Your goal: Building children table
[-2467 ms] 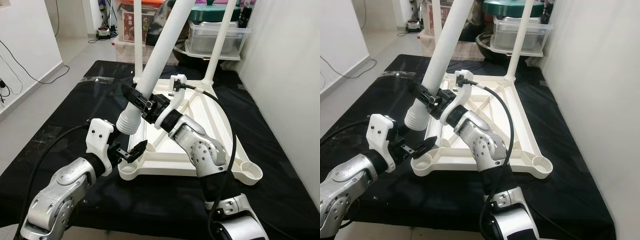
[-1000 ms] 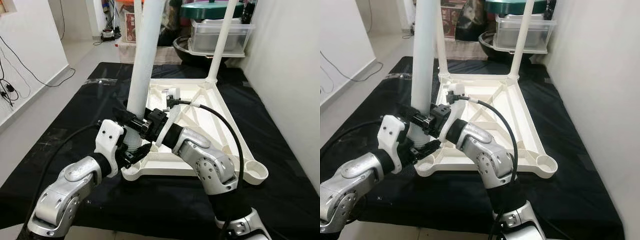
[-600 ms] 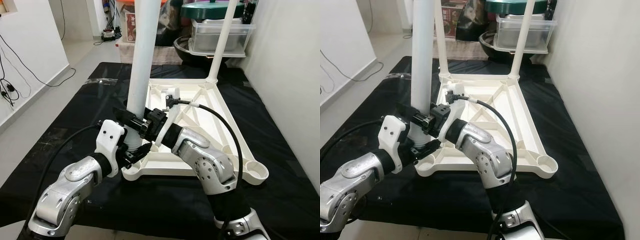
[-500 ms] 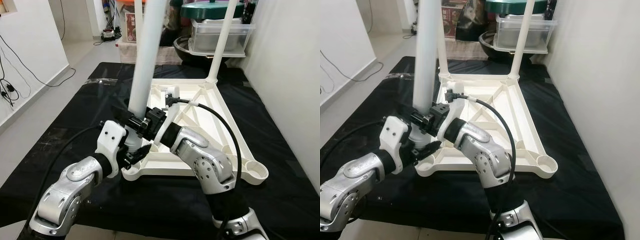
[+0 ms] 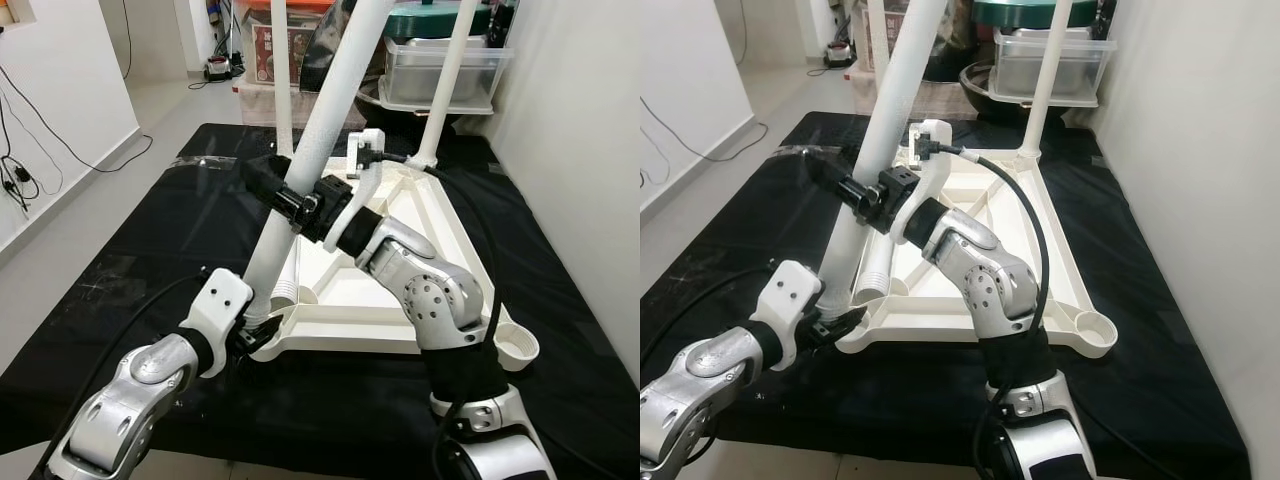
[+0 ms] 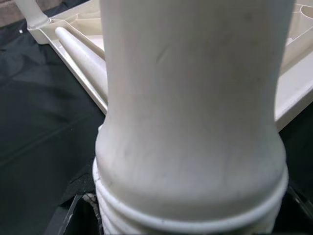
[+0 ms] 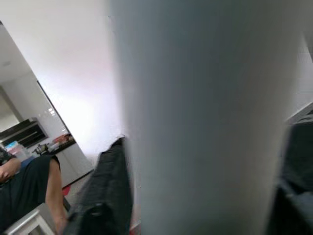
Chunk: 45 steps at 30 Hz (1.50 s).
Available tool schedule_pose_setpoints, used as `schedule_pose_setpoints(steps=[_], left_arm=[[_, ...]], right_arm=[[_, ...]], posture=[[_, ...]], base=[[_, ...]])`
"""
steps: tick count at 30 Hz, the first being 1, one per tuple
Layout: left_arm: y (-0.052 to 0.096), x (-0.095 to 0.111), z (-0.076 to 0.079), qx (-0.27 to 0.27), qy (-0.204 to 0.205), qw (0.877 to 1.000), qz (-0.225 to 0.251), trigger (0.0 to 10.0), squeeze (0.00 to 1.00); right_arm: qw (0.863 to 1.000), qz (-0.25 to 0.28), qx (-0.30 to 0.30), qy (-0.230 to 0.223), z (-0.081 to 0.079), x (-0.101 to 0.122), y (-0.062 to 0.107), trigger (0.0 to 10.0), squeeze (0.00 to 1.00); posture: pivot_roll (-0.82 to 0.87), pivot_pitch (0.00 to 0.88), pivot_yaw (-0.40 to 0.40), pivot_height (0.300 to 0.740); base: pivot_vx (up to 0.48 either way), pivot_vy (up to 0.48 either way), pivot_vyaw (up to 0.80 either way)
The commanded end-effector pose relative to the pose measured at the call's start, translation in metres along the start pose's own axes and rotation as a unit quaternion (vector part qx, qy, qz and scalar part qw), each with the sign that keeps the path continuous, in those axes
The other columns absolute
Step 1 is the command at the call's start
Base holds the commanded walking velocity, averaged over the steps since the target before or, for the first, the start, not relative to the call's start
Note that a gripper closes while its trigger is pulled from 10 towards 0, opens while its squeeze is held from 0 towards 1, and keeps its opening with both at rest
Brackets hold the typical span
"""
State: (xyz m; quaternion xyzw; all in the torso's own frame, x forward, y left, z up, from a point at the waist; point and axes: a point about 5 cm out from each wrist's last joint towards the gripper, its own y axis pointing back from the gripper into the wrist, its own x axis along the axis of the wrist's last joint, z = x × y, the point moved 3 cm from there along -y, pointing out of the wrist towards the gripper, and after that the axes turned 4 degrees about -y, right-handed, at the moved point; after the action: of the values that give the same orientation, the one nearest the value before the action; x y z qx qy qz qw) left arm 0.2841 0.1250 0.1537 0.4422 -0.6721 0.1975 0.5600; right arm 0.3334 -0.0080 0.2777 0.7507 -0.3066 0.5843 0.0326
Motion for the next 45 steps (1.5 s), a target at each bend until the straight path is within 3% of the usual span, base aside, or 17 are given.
schedule_pose_setpoints(steps=[1,7,14,15,16,17,25,26,27,28,29,30,34,35,37,40,45], left_arm=[[0.0,0.003,0.005,-0.015,-0.024,1.0,0.009,10.0,0.0],[-0.004,0.003,0.0,-0.003,-0.053,0.999,0.008,10.0,0.0],[-0.007,0.002,0.001,-0.003,-0.061,0.998,0.009,10.0,0.0],[-0.008,0.002,0.001,0.001,-0.061,0.998,0.012,10.0,0.67],[-0.008,0.002,0.001,0.001,-0.061,0.998,0.012,10.0,0.67],[-0.008,0.004,-0.004,0.015,-0.055,0.998,0.019,10.0,1.0],[-0.003,0.009,-0.014,0.038,-0.043,0.998,0.038,10.0,1.0],[0.004,0.015,-0.009,0.023,-0.03,0.998,0.054,10.0,1.0],[0.004,0.015,-0.009,0.023,-0.03,0.998,0.054,10.0,1.0],[0.01,0.016,0.0,-0.004,-0.035,0.998,0.055,10.0,1.0],[0.01,0.016,0.0,-0.004,-0.035,0.998,0.055,10.0,1.0],[0.015,0.016,0.008,-0.021,-0.043,0.998,0.051,10.0,1.0],[0.018,0.016,0.013,-0.031,-0.046,0.997,0.05,10.0,1.0],[0.022,0.017,0.019,-0.042,-0.046,0.997,0.054,10.0,0.0],[0.024,0.019,0.023,-0.045,-0.04,0.996,0.063,10.0,0.0],[0.024,0.019,0.023,-0.043,-0.038,0.996,0.063,10.0,0.0],[0.025,0.016,0.025,-0.041,-0.022,0.997,0.062,10.0,0.0]], right_arm=[[0.999,-0.019,0.029,-0.012,-0.01,-0.011,-0.002,0.0,0.0],[0.996,-0.069,0.042,-0.047,-0.021,-0.038,0.004,0.0,0.0],[0.995,-0.07,0.017,-0.073,-0.019,-0.045,0.005,0.0,0.0],[0.995,-0.068,0.012,-0.075,-0.018,-0.045,0.005,0.0,0.0],[0.995,-0.068,0.012,-0.075,-0.018,-0.045,0.005,0.0,0.0],[0.995,-0.065,0.007,-0.074,-0.016,-0.044,0.005,0.0,0.0],[0.997,-0.052,-0.016,-0.046,-0.001,-0.032,0.006,0.0,0.0],[0.998,-0.035,-0.045,-0.016,0.022,-0.011,0.009,0.0,0.0],[0.998,-0.035,-0.045,-0.016,0.022,-0.011,0.009,0.0,0.0],[0.998,-0.016,-0.067,0.01,0.038,0.01,0.012,0.0,0.0],[0.998,-0.016,-0.067,0.01,0.038,0.01,0.012,0.0,0.0],[0.996,0.003,-0.084,0.034,0.052,0.03,0.015,0.0,0.0],[0.994,0.02,-0.097,0.053,0.061,0.046,0.018,0.0,0.0],[0.989,0.041,-0.119,0.081,0.073,0.067,0.023,0.0,0.0],[0.979,0.073,-0.148,0.117,0.089,0.096,0.03,0.0,0.0],[0.976,0.08,-0.155,0.129,0.092,0.103,0.032,0.0,0.0],[0.986,0.106,-0.096,0.083,0.082,0.106,0.029,0.0,0.0]], posture=[[0.08,0.0,-0.063,0.74],[0.07,0.0,-0.063,0.74],[0.06,0.0,-0.06,0.74],[0.07,0.0,-0.061,0.74],[0.07,0.0,-0.061,0.74],[0.07,0.0,-0.061,0.74],[0.07,0.0,-0.064,0.74],[0.08,0.0,-0.069,0.74],[0.08,0.0,-0.069,0.74],[0.08,0.0,-0.071,0.74],[0.08,0.0,-0.071,0.74],[0.08,0.0,-0.074,0.74],[0.08,0.0,-0.074,0.74],[0.08,0.0,-0.077,0.74],[0.09,0.0,-0.088,0.74],[0.09,0.0,-0.088,0.74],[0.1,0.0,-0.089,0.74]], base=[[0.0,0.0,0.0],[0.0,0.0,0.0],[0.0,0.0,0.0],[0.0,0.0,0.0],[0.0,0.0,0.0],[0.0,0.0,0.0],[0.0,0.0,0.0],[0.0,0.0,0.0],[0.0,0.0,0.0],[0.0,0.0,0.0],[0.0,0.0,0.0],[0.0,0.0,0.0],[0.0,0.0,0.0],[0.0,0.0,0.0],[0.0,0.0,0.0],[0.0,0.0,0.0],[0.0,0.0,0.0]])
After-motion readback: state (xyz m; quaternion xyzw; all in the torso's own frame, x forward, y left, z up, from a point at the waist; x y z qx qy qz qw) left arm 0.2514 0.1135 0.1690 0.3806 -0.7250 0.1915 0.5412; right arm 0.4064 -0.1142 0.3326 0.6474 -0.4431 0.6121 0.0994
